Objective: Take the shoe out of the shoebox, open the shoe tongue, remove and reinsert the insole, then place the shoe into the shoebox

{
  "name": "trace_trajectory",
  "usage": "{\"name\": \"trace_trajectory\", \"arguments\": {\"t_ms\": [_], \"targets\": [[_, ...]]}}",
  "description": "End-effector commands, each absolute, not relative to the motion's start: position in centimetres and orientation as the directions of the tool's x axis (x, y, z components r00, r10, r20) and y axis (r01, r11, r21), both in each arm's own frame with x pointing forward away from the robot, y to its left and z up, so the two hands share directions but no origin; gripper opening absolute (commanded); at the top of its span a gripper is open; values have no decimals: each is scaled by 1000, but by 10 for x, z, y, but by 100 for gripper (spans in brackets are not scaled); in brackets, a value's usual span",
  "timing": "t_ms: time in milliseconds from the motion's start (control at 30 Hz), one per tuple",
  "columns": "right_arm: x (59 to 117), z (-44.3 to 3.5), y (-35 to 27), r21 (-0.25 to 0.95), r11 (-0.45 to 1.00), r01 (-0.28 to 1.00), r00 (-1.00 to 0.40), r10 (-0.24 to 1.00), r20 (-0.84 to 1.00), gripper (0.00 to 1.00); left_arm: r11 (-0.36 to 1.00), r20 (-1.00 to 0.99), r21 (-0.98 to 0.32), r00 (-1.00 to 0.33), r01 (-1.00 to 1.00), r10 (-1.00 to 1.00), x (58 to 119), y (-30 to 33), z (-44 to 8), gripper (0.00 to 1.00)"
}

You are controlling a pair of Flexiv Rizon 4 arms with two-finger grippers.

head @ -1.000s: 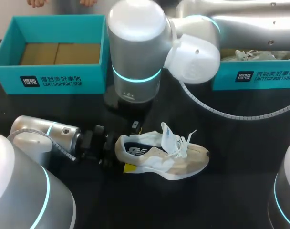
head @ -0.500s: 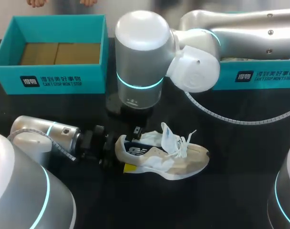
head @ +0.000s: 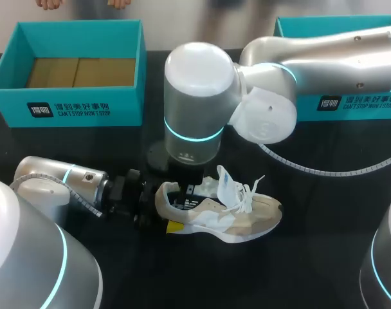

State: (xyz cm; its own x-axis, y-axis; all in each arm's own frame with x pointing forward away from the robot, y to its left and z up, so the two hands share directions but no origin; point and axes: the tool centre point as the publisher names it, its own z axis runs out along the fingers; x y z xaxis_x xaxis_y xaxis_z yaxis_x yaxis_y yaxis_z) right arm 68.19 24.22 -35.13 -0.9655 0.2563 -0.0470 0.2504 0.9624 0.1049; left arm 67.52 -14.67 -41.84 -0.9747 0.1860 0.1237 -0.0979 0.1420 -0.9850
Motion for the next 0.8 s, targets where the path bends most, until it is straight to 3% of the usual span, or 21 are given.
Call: {"name": "trace_trajectory", "arguments": {"t_ms": [33,800], "targets": [[684,-365,243,112,965,237,-968,243,-52,0,142,124,-985,-975,-98,184,675,-146,-418,0],[681,-372,188,84,930,357,-929,363,-74,0,142,124,-985,-975,-98,184,675,-146,-418,0]]}}
